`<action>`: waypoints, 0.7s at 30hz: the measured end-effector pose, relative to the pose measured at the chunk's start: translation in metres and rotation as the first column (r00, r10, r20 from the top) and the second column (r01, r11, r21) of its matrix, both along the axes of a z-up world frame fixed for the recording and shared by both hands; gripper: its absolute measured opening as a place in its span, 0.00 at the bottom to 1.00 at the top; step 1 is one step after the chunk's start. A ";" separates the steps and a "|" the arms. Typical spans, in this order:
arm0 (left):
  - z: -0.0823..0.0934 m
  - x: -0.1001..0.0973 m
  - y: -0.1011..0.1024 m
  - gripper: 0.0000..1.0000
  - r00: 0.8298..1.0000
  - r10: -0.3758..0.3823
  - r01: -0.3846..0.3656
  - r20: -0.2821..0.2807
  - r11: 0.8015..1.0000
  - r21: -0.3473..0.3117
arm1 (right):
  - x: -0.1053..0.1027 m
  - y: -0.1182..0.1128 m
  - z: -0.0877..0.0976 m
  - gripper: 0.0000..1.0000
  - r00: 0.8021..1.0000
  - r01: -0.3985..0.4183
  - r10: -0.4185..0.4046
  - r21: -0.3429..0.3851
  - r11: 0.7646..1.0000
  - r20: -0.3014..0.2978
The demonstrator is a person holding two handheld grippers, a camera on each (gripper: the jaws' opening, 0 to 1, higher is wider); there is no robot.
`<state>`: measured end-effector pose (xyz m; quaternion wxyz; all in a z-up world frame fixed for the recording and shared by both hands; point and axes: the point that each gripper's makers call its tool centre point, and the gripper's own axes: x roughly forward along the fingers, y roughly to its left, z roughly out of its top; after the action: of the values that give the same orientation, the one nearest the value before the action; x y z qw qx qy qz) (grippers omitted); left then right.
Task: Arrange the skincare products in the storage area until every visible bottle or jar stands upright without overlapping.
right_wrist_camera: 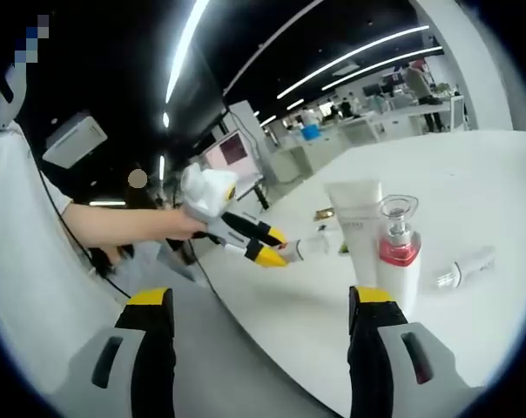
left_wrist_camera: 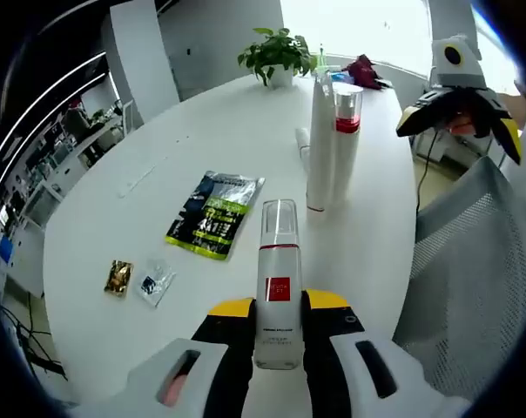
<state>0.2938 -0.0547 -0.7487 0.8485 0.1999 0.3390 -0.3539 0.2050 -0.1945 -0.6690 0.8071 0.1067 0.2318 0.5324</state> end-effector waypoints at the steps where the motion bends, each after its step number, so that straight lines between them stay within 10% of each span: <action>1: 0.002 0.000 0.000 0.25 1.000 0.012 -0.012 0.007 1.000 -0.012 | 0.000 0.004 0.002 0.81 1.000 -0.004 0.005 0.015 1.000 -0.006; 9: 0.032 -0.011 0.002 0.25 0.990 0.128 -0.120 0.059 0.984 -0.130 | 0.009 0.034 0.034 0.77 0.993 0.035 -0.007 0.241 0.970 -0.116; 21: 0.045 -0.029 0.006 0.25 0.976 0.197 -0.178 0.092 0.966 -0.187 | 0.000 0.055 0.024 0.76 0.988 -0.028 0.059 0.210 0.977 -0.143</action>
<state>0.2647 -0.0485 -0.7038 0.9099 0.1096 0.2764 -0.2892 0.2046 -0.1399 -0.6451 0.7602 0.2246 0.2365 0.5619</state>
